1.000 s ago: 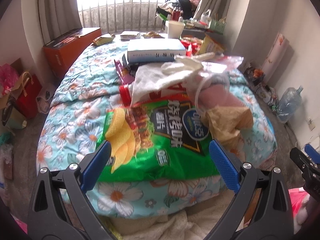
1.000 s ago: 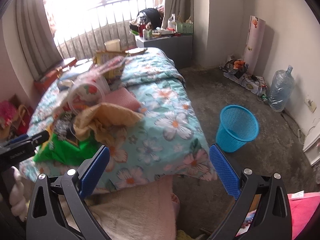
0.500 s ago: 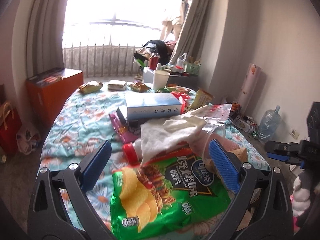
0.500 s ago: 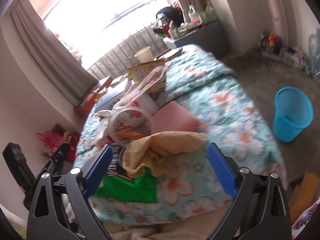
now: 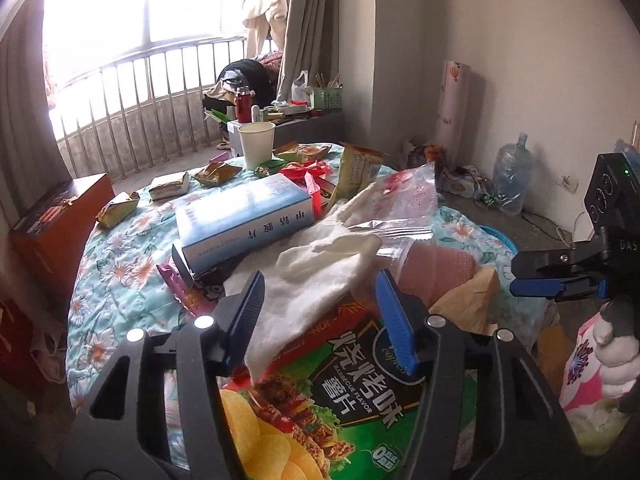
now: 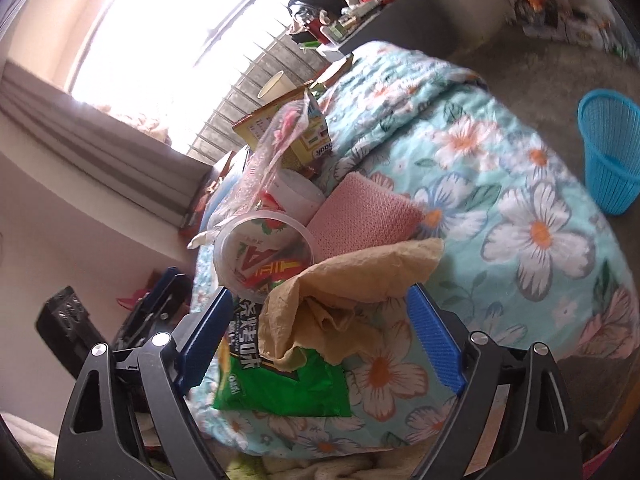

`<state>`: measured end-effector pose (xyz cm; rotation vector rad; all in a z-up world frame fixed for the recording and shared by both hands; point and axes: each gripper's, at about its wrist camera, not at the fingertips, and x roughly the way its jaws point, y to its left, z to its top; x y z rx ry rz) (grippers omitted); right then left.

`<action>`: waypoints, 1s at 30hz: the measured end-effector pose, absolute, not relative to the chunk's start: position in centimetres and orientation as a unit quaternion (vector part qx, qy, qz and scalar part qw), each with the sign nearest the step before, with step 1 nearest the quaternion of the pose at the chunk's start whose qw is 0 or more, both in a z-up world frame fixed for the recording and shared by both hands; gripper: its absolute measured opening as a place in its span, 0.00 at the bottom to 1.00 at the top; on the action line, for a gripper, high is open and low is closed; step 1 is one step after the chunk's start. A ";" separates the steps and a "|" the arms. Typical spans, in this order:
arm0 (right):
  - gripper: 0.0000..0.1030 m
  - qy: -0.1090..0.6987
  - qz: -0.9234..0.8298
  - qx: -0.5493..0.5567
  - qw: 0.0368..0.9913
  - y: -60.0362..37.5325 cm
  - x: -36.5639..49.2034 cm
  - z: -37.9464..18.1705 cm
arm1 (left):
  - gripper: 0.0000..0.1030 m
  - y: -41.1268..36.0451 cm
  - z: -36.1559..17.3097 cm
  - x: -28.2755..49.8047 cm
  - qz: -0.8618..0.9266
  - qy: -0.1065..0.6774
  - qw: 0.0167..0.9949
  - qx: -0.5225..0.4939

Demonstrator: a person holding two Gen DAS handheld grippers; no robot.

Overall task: Collect trash
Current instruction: 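Grasp the orange snack packet with the left tool while the right tool grasps the tan crumpled paper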

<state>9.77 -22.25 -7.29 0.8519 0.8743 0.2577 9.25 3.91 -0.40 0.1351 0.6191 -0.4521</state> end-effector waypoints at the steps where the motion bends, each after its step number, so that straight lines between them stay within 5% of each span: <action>1: 0.83 0.411 0.124 0.408 0.806 -22.4 9.9 -7.6 | 0.49 4.0 -0.3 9.6 -0.224 0.309 0.922 0.058; 8: 0.83 0.406 0.161 0.481 0.760 -23.4 10.9 -9.4 | 0.50 3.5 3.1 11.0 -0.302 0.320 0.898 -0.019; 20: 0.83 0.405 0.192 0.497 0.743 -24.8 10.6 -10.8 | 0.50 -4.1 6.0 16.8 -0.302 0.310 0.897 0.090; 30: 0.83 0.400 0.218 0.527 0.717 -25.5 11.3 -12.8 | 0.49 -7.1 3.2 26.8 -0.301 0.420 0.849 0.109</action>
